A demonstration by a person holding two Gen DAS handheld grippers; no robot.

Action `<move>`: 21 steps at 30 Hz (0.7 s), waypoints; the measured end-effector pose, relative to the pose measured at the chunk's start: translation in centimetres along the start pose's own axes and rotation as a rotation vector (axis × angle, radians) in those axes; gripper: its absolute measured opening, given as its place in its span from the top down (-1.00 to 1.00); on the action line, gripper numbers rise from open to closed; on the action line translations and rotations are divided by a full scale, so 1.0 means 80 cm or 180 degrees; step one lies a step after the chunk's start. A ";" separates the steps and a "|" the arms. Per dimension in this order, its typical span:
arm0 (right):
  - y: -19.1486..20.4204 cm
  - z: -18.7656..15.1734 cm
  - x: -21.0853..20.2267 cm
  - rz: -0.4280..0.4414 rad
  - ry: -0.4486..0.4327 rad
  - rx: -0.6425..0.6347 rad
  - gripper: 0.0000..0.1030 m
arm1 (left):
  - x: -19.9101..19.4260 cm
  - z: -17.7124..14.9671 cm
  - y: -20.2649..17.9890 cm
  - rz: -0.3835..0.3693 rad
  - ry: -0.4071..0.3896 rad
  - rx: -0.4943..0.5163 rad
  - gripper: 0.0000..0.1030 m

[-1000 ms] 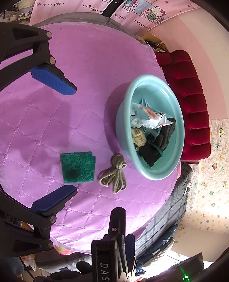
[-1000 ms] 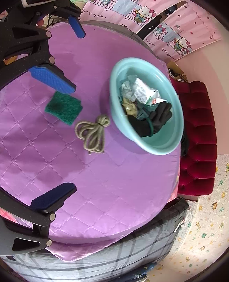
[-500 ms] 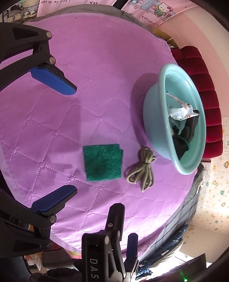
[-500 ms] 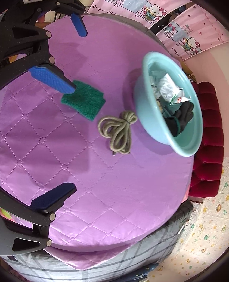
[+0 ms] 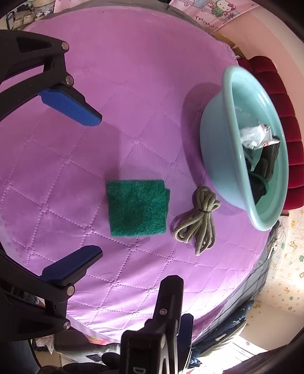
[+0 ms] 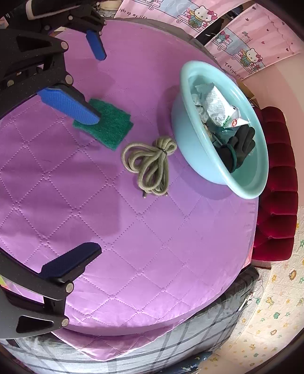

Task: Organize soft objects
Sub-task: 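Withdraw both tools from the basin back over the table, then grasp the green scouring pad with the left tool while the right tool grasps the beige rope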

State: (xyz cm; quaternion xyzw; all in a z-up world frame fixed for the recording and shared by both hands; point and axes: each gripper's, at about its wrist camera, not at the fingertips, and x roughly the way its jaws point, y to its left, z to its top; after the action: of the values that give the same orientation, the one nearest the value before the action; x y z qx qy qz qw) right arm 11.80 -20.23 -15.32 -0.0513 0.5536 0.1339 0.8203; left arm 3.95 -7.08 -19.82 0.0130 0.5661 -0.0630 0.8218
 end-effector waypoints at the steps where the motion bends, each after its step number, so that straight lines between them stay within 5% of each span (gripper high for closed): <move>1: -0.003 0.001 0.001 0.0015 0.0001 0.0026 -1.00 | 0.004 0.003 -0.001 -0.0013 0.0013 -0.0007 -1.00; 21: -0.026 0.011 0.037 0.0034 0.0158 -0.0022 -1.00 | 0.059 0.045 -0.005 -0.0204 0.0192 -0.0087 -1.00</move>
State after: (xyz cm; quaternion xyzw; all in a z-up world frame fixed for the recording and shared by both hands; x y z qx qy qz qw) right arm 14.16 -21.52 -17.82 -0.0544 0.5736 0.1389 0.8054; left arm 8.92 -8.21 -22.90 -0.0145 0.5915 -0.0811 0.8021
